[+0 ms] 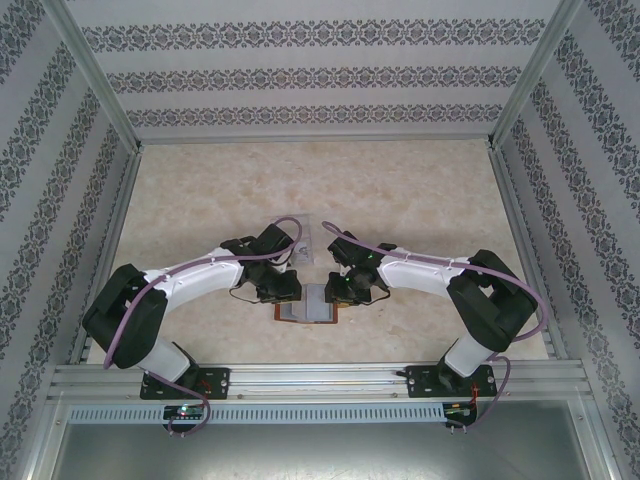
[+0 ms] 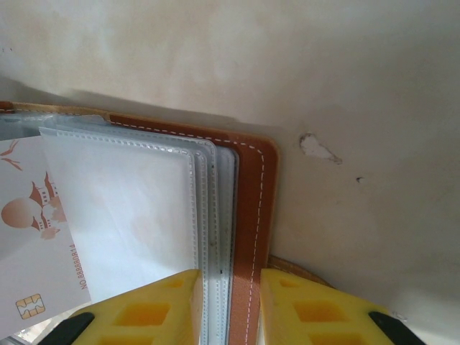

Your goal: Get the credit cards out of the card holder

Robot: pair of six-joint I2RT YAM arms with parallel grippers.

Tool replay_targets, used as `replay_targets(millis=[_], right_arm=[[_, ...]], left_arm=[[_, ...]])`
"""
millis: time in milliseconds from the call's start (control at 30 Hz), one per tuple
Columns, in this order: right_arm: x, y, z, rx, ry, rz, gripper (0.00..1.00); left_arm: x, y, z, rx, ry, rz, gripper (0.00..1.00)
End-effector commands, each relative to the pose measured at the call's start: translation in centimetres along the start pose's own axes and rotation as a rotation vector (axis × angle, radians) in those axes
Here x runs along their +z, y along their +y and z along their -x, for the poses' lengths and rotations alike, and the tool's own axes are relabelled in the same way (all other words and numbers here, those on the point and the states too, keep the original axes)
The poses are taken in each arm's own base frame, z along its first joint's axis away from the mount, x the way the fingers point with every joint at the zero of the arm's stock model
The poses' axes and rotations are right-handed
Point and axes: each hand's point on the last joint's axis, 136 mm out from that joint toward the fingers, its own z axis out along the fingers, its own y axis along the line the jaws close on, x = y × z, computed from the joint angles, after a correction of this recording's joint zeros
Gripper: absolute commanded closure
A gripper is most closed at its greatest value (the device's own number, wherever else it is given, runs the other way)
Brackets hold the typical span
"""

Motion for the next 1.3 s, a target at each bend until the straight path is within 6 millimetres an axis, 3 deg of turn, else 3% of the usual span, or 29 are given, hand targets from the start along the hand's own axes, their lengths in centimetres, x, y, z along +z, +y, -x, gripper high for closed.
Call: replay_targets(millis=[0,133,233,467,700,1000,1100,1267], right_arm=[[-0.3,-0.3,-0.1,-0.016,-0.011,-0.016,0.71],[-0.4,-0.4,-0.1,-0.018,-0.014,-0.015,0.71],[-0.6,-0.3,0.0,-0.017,-0.020,-0.013,0.71],[-1.6,-0.3,0.3,-0.018,-0.042,-0.006,0.71],[-2.5,-0.8,0.8,-0.018,-0.057,-0.008,0.71],[-4.0,-2.0,1.6,-0.007,-0.083,-0.013,0.71],[-4.6,-2.3,1.8,-0.004,-0.094,-0.016,0.71],[-5.6,-2.5,2.0,-0.005,-0.109,-0.015,0.71]], left_arm=[[-0.2,-0.8,-0.1,0.003,0.005,-0.004,0.82],[0.1,-0.9,-0.3,0.012,0.018,0.000,0.82],[0.1,-0.8,-0.2,0.018,0.018,0.010,0.88],[-2.3,-0.9,0.2,0.096,-0.030,0.063,0.97],[-4.4,-2.6,-0.6,0.426,0.012,0.021,1.00],[-7.0,-3.5,-1.3,0.994,0.127,0.038,1.00],[-7.8,-3.2,-0.6,1.141,0.173,0.099,1.00],[-8.6,-3.2,2.8,1.230,0.192,0.180,1.00]])
